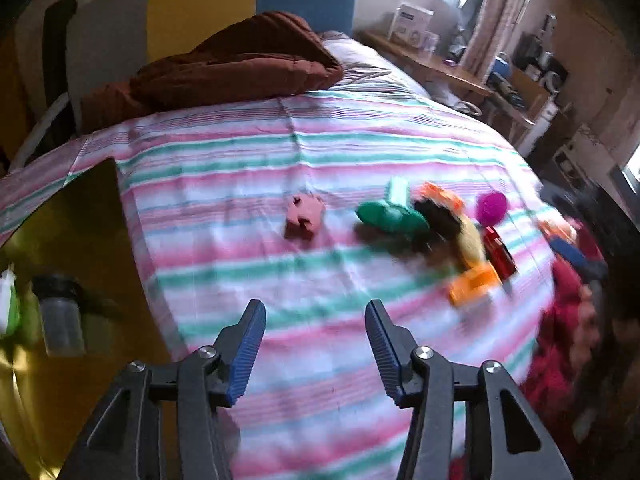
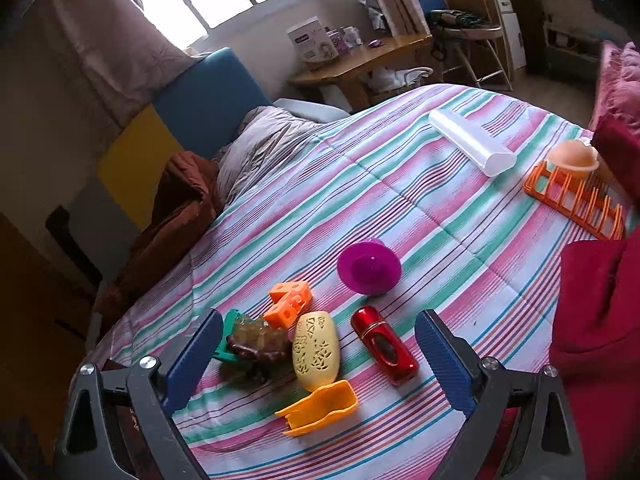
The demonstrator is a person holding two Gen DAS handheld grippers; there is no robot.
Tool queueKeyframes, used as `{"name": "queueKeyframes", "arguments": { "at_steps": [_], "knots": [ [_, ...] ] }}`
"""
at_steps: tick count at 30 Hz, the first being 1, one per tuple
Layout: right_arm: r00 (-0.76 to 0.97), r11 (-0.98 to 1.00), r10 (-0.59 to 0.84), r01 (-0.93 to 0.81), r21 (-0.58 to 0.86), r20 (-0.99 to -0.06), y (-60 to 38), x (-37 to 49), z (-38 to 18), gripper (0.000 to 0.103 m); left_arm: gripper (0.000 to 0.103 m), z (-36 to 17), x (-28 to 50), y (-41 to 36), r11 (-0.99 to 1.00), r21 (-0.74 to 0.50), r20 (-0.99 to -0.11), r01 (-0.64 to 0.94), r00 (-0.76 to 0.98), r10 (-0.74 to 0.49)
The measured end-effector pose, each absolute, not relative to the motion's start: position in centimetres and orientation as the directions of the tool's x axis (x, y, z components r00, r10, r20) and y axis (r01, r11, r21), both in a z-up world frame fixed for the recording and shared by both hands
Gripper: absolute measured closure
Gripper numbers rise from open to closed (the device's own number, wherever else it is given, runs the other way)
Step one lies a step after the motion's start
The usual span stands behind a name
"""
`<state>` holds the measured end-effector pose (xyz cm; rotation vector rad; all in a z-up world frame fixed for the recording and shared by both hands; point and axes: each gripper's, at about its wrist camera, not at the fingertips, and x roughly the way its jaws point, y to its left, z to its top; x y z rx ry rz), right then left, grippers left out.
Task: Organize rigid objects
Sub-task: 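Move the left gripper to the pile and grasp the red puzzle piece, then carry the red puzzle piece into the tray with the left gripper while the right grasps the orange scoop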
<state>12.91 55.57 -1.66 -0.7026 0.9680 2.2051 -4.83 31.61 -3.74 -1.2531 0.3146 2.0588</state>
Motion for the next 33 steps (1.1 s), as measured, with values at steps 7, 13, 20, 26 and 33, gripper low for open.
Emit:
{"name": "queueKeyframes", "arguments": {
  "at_steps": [7, 13, 20, 26, 33],
  "knots": [
    [-0.676, -0.515, 0.313, -0.711, 0.478, -0.667, 56.0, 13.2, -1.9, 0.005, 0.054, -5.3, -8.5, 37.2, -0.727, -0.039, -0.873, -0.685, -0.331, 0.359],
    [-0.685, -0.46, 0.302, -0.714, 0.528, -0.663, 56.8, 14.1, -2.5, 0.005, 0.053, -7.8, -11.2, 40.7, -0.725, -0.002, -0.902, -0.688, -0.312, 0.298],
    [-0.67, -0.416, 0.336, -0.736, 0.534, -0.662, 57.3, 15.0, -2.6, 0.005, 0.071, -10.1, -11.7, 41.6, -0.729, 0.045, -0.908, -0.683, -0.333, 0.256],
    [-0.659, -0.332, 0.332, -0.751, 0.571, -0.675, 58.5, 16.1, -3.5, 0.01, 0.071, -9.6, -9.4, 39.5, -0.723, 0.012, -0.907, -0.69, -0.311, 0.282],
    [-0.606, -0.343, 0.257, -0.785, 0.515, -0.753, 58.7, 14.6, -5.0, 0.027, 0.071, -8.7, -4.1, 35.8, -0.659, -0.015, -0.889, -0.752, -0.292, 0.352]
  ]
}}
